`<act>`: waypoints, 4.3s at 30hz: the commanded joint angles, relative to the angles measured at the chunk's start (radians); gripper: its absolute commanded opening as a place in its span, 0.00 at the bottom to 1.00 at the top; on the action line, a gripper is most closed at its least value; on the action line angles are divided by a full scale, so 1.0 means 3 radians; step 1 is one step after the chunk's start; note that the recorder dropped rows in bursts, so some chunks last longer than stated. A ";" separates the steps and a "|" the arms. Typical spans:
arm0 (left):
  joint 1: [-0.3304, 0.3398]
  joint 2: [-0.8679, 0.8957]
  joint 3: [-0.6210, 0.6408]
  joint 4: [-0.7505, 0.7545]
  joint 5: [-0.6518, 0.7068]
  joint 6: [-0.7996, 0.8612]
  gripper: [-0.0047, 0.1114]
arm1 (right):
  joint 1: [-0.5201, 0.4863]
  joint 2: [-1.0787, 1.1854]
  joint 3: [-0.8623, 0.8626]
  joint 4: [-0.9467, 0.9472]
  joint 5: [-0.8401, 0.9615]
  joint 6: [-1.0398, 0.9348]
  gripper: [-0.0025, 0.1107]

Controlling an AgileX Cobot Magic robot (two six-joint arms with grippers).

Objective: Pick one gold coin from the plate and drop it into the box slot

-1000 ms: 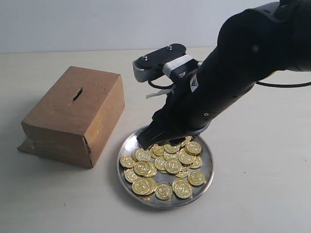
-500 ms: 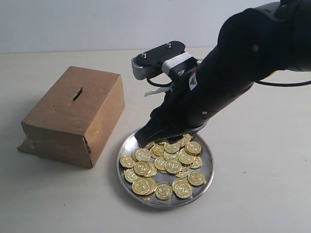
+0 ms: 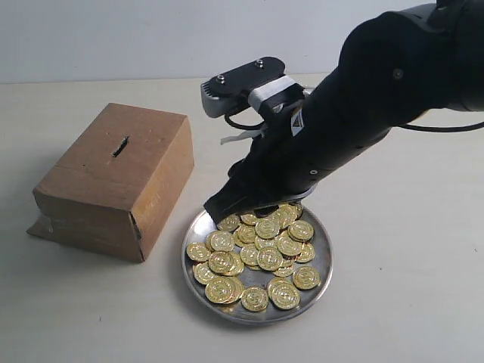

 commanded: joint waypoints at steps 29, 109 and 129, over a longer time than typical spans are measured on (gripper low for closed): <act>0.0132 0.3534 -0.2154 -0.3502 0.2810 0.4562 0.44 | 0.0004 -0.0037 -0.0008 0.0344 0.0169 -0.0856 0.24; -0.0740 0.5132 -0.2809 -0.3746 0.3085 0.4854 0.04 | 0.0004 -0.0060 -0.0008 0.0642 0.0076 -0.1557 0.55; -0.0740 0.4088 -0.2809 -0.0907 0.1524 0.3346 0.04 | 0.0004 -0.0631 -0.0008 0.0370 0.0406 -0.1078 0.55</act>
